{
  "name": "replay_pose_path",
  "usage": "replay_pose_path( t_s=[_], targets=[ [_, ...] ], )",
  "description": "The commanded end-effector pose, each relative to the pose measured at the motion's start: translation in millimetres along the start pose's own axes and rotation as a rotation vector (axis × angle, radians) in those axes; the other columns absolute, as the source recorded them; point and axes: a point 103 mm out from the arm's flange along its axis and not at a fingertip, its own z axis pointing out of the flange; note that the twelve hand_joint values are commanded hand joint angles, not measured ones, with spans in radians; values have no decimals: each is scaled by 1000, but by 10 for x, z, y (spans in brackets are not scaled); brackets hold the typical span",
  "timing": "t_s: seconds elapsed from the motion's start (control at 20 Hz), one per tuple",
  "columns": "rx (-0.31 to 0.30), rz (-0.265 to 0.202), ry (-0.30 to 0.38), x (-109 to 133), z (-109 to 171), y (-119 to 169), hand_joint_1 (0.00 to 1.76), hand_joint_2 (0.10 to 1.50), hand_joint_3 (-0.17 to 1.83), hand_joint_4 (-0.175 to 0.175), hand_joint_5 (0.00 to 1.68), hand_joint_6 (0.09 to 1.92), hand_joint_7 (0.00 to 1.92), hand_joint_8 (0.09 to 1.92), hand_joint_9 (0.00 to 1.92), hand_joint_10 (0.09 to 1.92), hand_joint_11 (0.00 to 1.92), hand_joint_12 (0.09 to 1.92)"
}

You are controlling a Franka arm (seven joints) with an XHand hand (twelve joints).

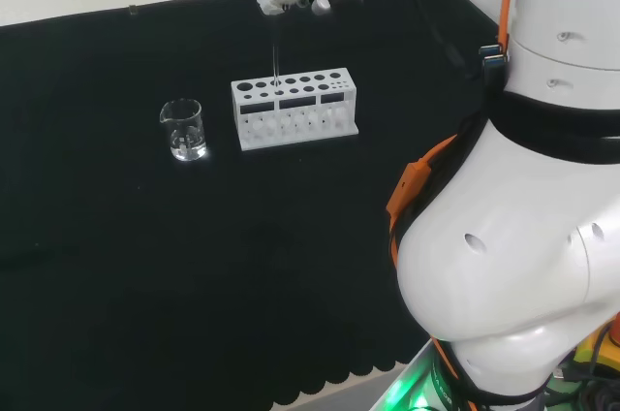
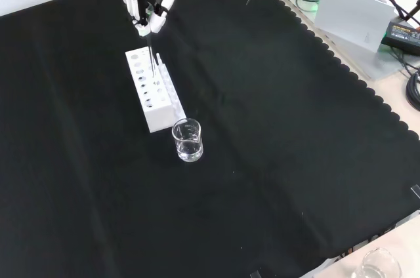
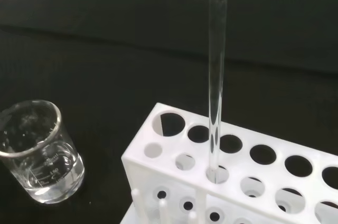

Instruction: Put the glass rod back on the white test tube rack.

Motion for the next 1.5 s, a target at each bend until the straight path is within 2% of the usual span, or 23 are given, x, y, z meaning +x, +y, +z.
replay_pose_path(
  t_s=[0.05,0.25,0.6,0.95,1.15,1.25,1.35,1.4,1.45,1.5],
  targets=[
    [26,-5,-6,-62,76,-25,1323,1019,-175,-113,1486,87,1556,164,1796,260,1596,609],
    [50,-4,-7,-73,141,-23,1323,1019,-175,-112,1486,87,1561,151,1793,257,1596,607],
    [49,-20,-4,-17,239,22,1322,1018,-175,-109,1486,87,1585,95,1794,250,1598,599],
    [57,-17,13,-23,305,55,1321,1019,-175,-111,1483,87,1612,87,1793,243,1607,590],
    [72,-12,19,-53,285,56,1314,1025,-175,-85,1476,87,1607,87,1786,238,1624,580],
    [74,-14,13,-58,259,54,1304,981,-46,-71,1307,365,1550,88,1776,218,1644,563],
    [85,-13,18,-62,251,56,1296,958,43,-72,1190,596,1482,209,1776,199,1649,585],
    [92,-13,21,-62,253,56,1336,928,78,-110,1103,694,1450,254,1775,190,1651,596],
    [97,-12,25,-60,260,51,1338,838,183,-140,1011,775,1367,353,1775,172,1652,603],
    [99,-10,30,-60,265,45,1330,724,359,-158,915,868,1277,465,1776,154,1655,608]
  ],
)
